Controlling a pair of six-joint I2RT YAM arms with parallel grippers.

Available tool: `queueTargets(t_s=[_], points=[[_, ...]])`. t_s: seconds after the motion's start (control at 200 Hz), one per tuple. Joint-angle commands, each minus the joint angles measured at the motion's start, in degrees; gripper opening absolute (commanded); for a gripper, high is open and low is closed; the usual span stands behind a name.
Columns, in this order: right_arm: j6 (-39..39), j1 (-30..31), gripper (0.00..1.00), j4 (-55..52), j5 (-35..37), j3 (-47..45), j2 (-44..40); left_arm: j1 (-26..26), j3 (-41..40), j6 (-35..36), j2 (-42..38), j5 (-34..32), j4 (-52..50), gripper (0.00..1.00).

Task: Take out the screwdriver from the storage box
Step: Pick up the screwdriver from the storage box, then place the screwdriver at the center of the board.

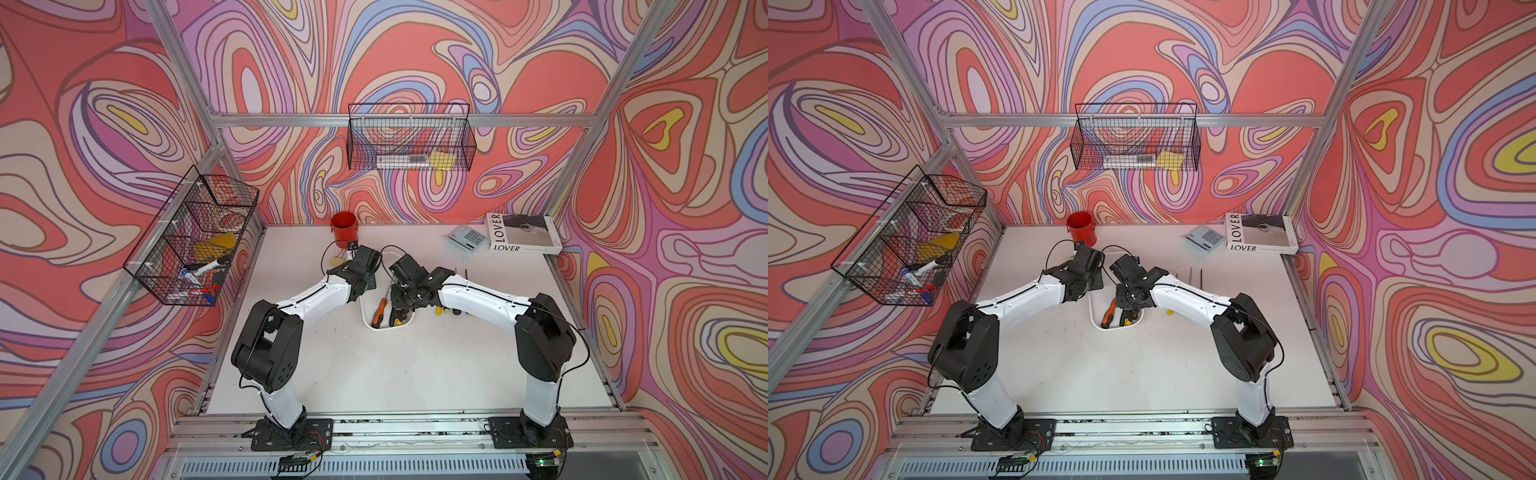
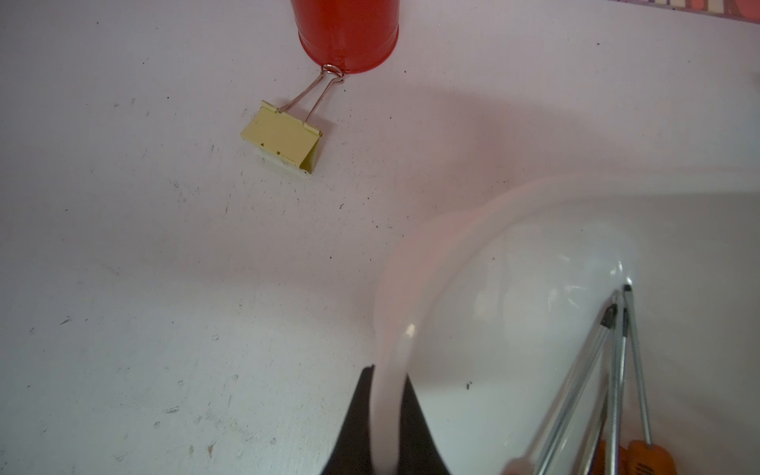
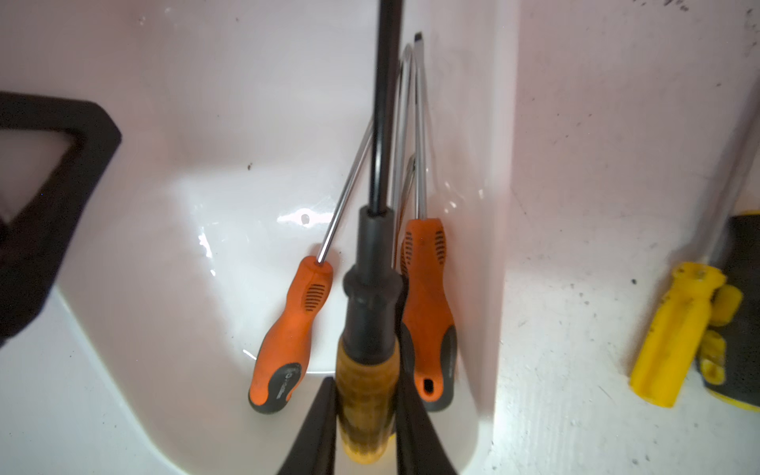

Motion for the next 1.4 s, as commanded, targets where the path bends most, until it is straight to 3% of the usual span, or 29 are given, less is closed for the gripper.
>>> queueTargets(t_s=[0.0,0.461,1.017,1.392], points=[[-2.79,-0.97,0.0,-3.08,4.06,3.24,-3.52,0.16,0.18,0.32,-1.07,-1.21,-0.4,0.0],[-3.76,-8.85,0.0,-7.22,7.08,-2.09,-11.17,0.2,0.18,0.34,-1.33,-1.21,-0.6,0.0],[-1.24,-11.84,0.0,-7.29,-0.47,-0.84,4.8,0.21,-0.05,1.68,-2.38,-2.42,-1.39,0.0],[-0.65,-12.76,0.0,-7.18,-1.47,-0.74,8.82,0.2,-0.33,2.23,-2.56,-2.86,-1.41,0.0]])
